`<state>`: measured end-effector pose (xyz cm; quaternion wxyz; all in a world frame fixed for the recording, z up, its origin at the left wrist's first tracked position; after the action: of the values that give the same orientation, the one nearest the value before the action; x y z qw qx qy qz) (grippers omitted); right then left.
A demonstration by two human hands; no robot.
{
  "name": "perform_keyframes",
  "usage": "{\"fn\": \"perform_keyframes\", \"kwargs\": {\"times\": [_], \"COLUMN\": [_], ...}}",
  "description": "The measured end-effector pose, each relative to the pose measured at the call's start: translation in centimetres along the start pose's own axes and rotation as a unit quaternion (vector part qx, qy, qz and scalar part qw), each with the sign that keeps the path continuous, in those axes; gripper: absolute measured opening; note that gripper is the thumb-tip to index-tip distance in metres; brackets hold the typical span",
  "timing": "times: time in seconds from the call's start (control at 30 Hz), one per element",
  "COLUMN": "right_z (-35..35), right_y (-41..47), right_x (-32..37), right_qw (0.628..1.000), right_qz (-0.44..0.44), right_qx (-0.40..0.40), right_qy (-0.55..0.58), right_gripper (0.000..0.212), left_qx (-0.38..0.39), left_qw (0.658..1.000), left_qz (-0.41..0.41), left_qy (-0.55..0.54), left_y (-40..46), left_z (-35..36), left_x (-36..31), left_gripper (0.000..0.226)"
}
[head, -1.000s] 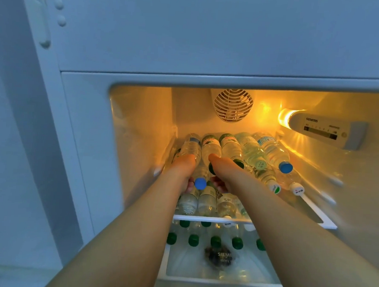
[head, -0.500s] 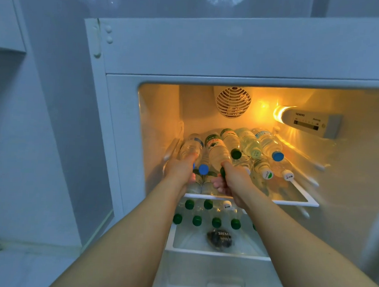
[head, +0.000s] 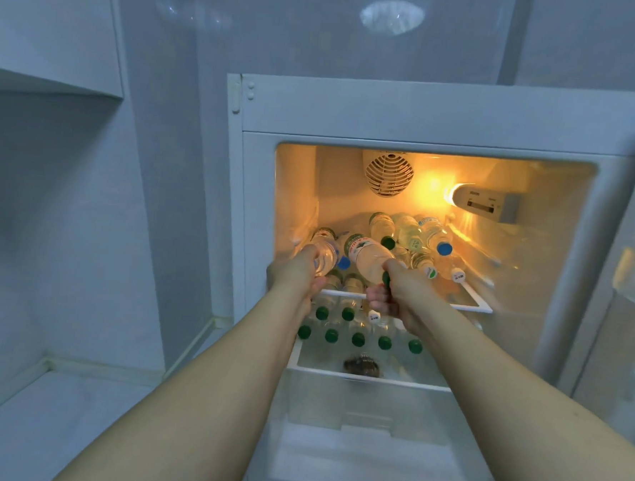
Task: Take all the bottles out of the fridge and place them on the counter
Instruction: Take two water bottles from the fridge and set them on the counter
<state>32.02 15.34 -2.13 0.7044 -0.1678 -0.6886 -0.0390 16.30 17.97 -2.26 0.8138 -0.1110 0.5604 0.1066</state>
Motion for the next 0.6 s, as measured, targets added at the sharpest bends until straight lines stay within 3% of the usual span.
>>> {"fn": "perform_keyframes", "kwargs": {"times": [0.23,0.33,0.6], "right_z": [-0.2,0.0,0.4], "right_y": [-7.2,-10.4,-18.5], "right_x": [0.2,0.1,-0.7], "right_qw": [1.000,0.999,0.967], "right_qz": [0.004,0.001,-0.013], "right_qx": [-0.024,-0.033,-0.035], "right_qy": [-0.017,-0.037,-0.251], "right_gripper": [0.049,0.053,0.031], "left_qx": [0.023,0.025,0.024], "left_qw": [0.998,0.996,0.976], "left_qz": [0.018,0.038,0.063], "left_qy": [0.061,0.080,0.205], "left_y": [-5.8,-8.2,-13.8], "left_z": [-5.3,-7.5,-15.2], "left_x": [-3.3,-5.2,-7.7], "left_gripper": [0.026,0.029,0.032]}}
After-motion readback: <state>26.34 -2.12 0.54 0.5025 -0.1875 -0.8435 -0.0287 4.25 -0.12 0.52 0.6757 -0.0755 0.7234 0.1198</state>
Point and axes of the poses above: each hand's wrist, its own y-axis towards the middle knuckle, its own z-axis out of the palm, x = y × z, the point moved 1 cm from there along y, towards the middle knuckle, and after that the axes turned 5 degrees about z, right-handed, at the moved point
